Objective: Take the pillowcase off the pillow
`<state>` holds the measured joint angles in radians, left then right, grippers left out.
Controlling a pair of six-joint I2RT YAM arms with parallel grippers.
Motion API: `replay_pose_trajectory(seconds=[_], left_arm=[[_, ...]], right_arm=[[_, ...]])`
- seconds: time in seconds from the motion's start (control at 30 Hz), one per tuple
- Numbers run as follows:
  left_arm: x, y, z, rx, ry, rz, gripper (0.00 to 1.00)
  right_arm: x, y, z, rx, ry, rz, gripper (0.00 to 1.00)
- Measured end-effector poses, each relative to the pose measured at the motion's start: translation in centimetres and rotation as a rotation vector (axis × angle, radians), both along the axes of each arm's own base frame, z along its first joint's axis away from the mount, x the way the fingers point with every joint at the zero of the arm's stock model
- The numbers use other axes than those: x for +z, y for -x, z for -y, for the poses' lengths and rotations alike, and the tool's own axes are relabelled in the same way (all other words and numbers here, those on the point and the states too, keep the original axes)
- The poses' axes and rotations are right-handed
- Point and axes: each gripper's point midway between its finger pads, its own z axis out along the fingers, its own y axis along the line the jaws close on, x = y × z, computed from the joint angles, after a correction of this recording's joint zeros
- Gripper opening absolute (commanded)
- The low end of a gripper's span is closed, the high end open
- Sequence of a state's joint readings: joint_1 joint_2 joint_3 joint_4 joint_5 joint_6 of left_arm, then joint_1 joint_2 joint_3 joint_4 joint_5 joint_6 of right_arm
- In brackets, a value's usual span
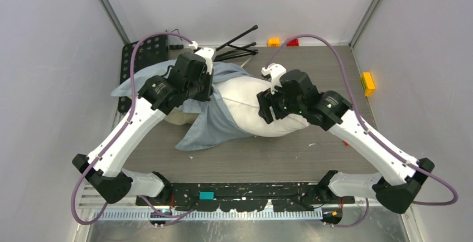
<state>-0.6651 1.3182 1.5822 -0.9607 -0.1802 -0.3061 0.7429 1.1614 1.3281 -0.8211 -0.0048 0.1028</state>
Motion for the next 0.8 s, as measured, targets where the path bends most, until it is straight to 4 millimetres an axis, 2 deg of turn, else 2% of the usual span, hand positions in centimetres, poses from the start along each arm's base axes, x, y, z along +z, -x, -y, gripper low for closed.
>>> replay_pose_trajectory(seconds=[0.03,0.13,0.2,0.27,0.4,0.5,0.6,0.67,0.73,0.8], left_arm=[[0.0,0.0,0.0,0.0,0.0,0.0,0.0],[0.0,0.0,0.0,0.0,-0.001,-0.001,0.0],[0.0,0.0,0.0,0.001,-0.003,0.0,0.0],[0.0,0.0,-0.1,0.003,-0.007,0.002,0.0],[0.4,0.3,-0.7,0.013,-0.028,-0.008,0.0],[2.5,0.6,-1.1,0.018,-0.019,0.01,0.0],[5.0,1.1,-1.7,0.025,-0.004,0.046,0.0],[6.3,1.3,-1.9,0.019,0.01,0.068,0.0],[6.7,1.3,-1.9,0.007,0.024,0.063,0.0],[6.3,0.6,-1.7,-0.003,0.043,0.034,0.0]], right_arm=[[-0.8,-0.3,0.2,-0.019,0.045,-0.007,0.52],[-2.7,-1.4,0.6,-0.07,0.148,-0.022,0.14],[-3.6,-2.3,1.0,-0.125,0.195,-0.022,0.03],[-3.6,-2.7,1.3,-0.171,0.205,-0.012,0.0],[-1.4,-2.7,1.8,-0.239,0.122,0.031,0.0],[1.9,-2.4,1.8,-0.27,0.025,0.06,0.0],[6.2,-2.7,1.6,-0.297,-0.079,0.077,0.0],[7.7,-3.4,1.6,-0.317,-0.138,0.07,0.0],[7.6,-4.5,2.0,-0.346,-0.199,0.016,0.0],[6.1,-6.1,2.8,-0.39,-0.261,-0.077,0.0]])
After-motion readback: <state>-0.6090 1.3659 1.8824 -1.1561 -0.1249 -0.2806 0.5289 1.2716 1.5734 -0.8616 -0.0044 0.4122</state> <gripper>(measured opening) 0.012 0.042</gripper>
